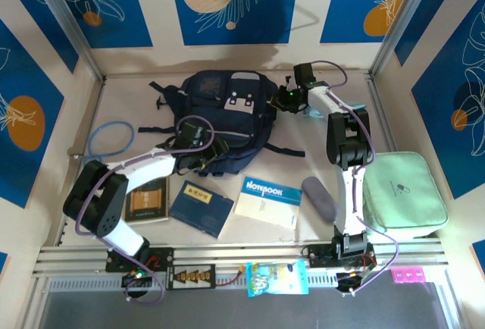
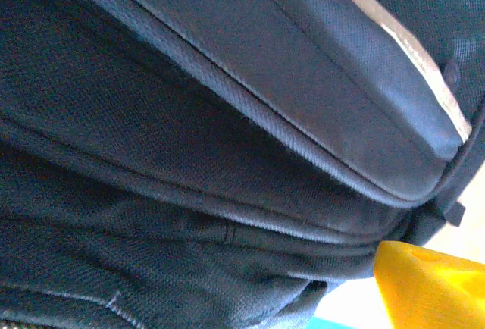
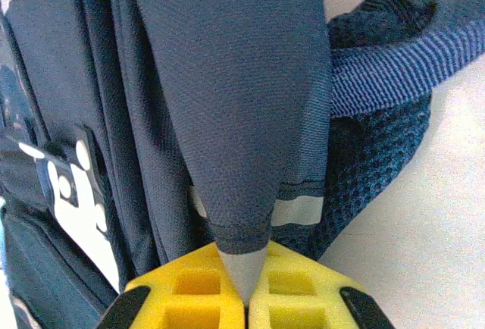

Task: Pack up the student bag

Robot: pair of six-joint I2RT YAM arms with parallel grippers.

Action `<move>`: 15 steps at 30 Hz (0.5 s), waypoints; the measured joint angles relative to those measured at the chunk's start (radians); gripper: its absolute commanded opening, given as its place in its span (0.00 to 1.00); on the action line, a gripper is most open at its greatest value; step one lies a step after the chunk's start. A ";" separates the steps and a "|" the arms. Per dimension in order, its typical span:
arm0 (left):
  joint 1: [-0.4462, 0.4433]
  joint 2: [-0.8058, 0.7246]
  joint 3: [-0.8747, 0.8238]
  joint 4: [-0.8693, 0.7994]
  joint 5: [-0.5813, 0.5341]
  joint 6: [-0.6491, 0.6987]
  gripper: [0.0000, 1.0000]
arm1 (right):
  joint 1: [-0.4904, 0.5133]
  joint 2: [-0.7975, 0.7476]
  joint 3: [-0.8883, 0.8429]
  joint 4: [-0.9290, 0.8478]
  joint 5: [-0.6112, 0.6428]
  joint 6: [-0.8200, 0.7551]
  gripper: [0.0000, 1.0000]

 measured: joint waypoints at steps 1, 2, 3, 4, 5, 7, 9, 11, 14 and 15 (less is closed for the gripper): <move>0.023 0.006 0.009 -0.001 -0.002 0.010 0.86 | 0.003 -0.004 0.000 0.001 0.000 -0.001 0.00; 0.043 0.011 0.016 -0.004 -0.003 0.023 0.86 | 0.006 -0.010 -0.003 0.003 -0.005 -0.002 0.00; 0.072 0.017 0.028 -0.012 -0.001 0.035 0.86 | 0.010 -0.023 -0.015 0.011 -0.014 -0.002 0.00; 0.103 0.021 0.039 -0.019 0.003 0.050 0.86 | 0.017 -0.043 -0.032 0.019 -0.024 -0.001 0.00; 0.138 0.026 0.049 -0.027 0.009 0.064 0.87 | 0.025 -0.067 -0.051 0.026 -0.029 -0.001 0.00; 0.196 0.033 0.071 -0.050 0.025 0.096 0.87 | 0.044 -0.119 -0.085 0.028 -0.035 0.010 0.00; 0.245 0.041 0.106 -0.085 0.032 0.137 0.87 | 0.066 -0.180 -0.121 0.045 -0.048 0.033 0.00; 0.282 0.051 0.142 -0.121 0.036 0.182 0.87 | 0.088 -0.253 -0.168 0.079 -0.056 0.064 0.00; 0.321 0.060 0.169 -0.134 0.042 0.229 0.87 | 0.121 -0.359 -0.248 0.117 -0.056 0.121 0.00; 0.329 0.065 0.171 -0.131 0.045 0.238 0.87 | 0.130 -0.388 -0.278 0.135 -0.056 0.140 0.00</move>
